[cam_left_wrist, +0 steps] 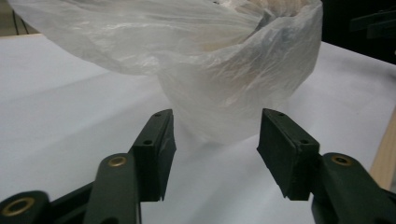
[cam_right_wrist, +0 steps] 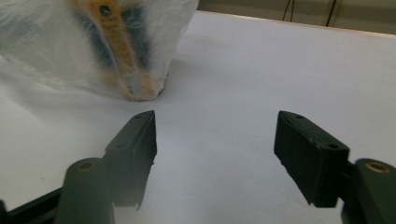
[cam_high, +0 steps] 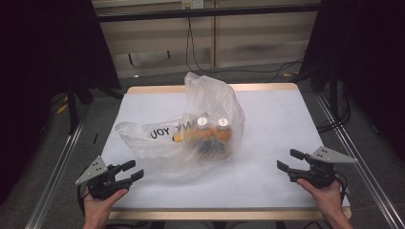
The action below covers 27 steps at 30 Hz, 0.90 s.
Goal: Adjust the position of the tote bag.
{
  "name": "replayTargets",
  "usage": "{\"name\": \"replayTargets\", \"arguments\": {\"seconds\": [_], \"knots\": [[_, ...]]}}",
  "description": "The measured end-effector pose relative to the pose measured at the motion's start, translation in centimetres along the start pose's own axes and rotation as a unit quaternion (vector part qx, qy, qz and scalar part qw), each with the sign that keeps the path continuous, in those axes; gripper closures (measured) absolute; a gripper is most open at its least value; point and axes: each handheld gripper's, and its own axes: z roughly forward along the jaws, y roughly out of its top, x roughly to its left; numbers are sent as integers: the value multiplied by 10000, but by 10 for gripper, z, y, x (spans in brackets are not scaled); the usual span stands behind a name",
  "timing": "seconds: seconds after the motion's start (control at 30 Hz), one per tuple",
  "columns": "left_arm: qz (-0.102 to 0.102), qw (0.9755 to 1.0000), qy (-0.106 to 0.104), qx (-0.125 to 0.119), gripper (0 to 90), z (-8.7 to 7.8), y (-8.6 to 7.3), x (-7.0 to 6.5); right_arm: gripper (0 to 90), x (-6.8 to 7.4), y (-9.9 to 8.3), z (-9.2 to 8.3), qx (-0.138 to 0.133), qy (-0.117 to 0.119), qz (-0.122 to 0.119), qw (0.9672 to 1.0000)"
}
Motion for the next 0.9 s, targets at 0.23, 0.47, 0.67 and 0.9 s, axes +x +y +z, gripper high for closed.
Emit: {"name": "replayTargets", "arguments": {"seconds": [0.23, 0.47, 0.67, 0.9], "knots": [[14, 10000, 40, -47, 510, 0, 10, 3, 407, 7, 13, 8, 80, 234, -49, 9997], [-122, 9993, 297, -183, 323, -1, 18, 14, 442, 10, 28, 17, 69, 426, -114, 9990], [-181, 9993, 283, -173, 280, 7, 26, 26, 425, 12, 47, 29, 51, 544, -222, 9983], [-208, 9988, 343, -285, 283, 10, 42, 35, 395, 14, 56, 41, 80, 631, -279, 9976]]}}
